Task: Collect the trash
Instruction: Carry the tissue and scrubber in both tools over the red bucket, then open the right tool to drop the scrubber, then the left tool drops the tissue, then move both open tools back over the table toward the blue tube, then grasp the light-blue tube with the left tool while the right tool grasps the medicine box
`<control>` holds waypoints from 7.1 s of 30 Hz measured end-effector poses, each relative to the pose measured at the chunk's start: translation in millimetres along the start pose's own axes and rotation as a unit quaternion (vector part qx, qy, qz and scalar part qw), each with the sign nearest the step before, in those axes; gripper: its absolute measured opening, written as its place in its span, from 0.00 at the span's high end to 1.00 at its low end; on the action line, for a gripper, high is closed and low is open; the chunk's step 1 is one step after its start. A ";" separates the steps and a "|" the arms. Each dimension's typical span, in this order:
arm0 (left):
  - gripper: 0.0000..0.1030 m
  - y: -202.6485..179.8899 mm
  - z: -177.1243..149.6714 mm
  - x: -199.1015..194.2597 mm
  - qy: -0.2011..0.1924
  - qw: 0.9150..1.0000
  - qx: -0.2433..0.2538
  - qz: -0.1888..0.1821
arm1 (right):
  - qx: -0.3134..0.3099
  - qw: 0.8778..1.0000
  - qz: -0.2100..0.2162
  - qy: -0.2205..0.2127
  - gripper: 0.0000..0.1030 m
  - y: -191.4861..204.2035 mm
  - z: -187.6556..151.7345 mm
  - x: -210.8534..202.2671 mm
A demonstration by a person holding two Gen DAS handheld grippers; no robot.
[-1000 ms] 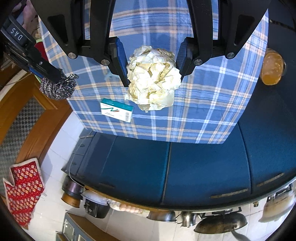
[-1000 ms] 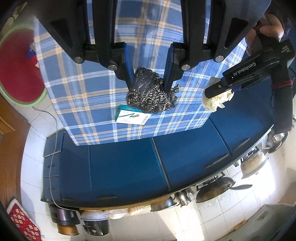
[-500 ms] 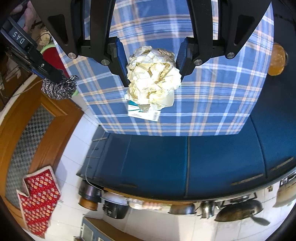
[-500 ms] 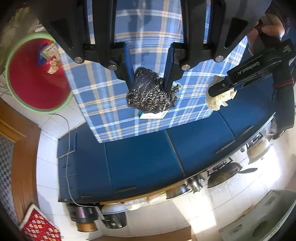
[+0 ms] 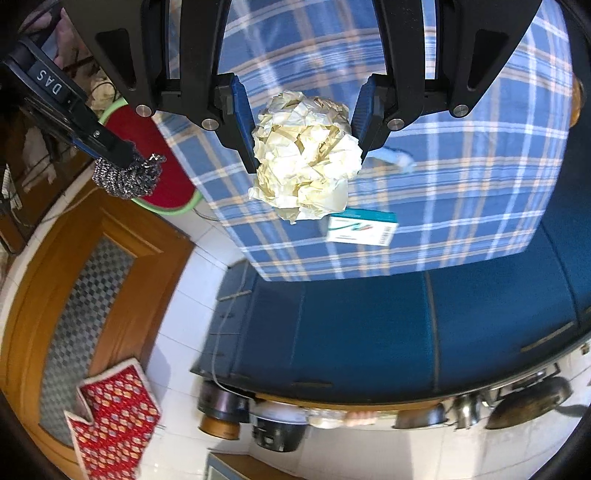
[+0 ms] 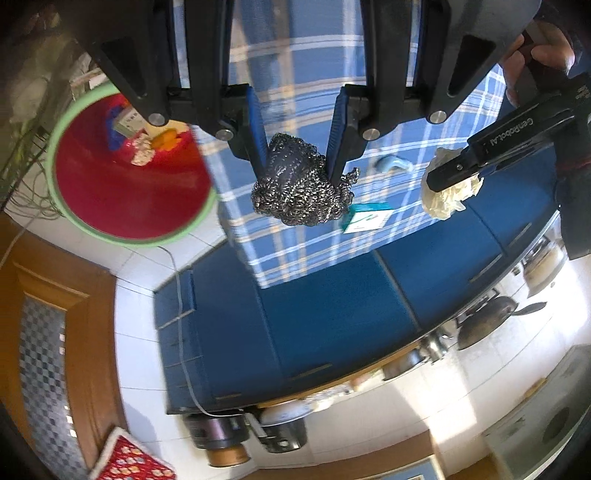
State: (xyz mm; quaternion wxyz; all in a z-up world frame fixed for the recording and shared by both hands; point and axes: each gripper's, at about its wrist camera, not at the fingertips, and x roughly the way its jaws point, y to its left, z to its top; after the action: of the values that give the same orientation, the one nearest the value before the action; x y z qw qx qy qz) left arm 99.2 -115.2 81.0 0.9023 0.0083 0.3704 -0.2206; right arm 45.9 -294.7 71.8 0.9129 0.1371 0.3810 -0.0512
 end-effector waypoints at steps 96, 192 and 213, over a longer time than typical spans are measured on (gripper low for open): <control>0.60 -152.9 -10.6 129.5 0.089 0.984 0.128 -0.085 | 0.139 0.983 -0.115 0.019 0.38 -158.6 -27.3 0.8; 0.82 136.6 -2.8 101.8 0.055 0.985 -0.147 0.073 | -0.045 0.995 -0.027 0.090 0.38 19.8 -12.1 86.8; 0.82 149.9 -13.3 105.1 0.045 0.983 -0.128 0.123 | -0.265 0.952 0.035 0.148 0.14 112.9 32.0 230.8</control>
State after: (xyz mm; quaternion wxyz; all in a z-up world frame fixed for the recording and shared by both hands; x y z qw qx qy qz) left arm 217.0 -18.8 -21.5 0.8986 -0.0522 0.4318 -0.0580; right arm 252.6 -193.3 -46.7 0.8508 -0.0899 0.5070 0.1048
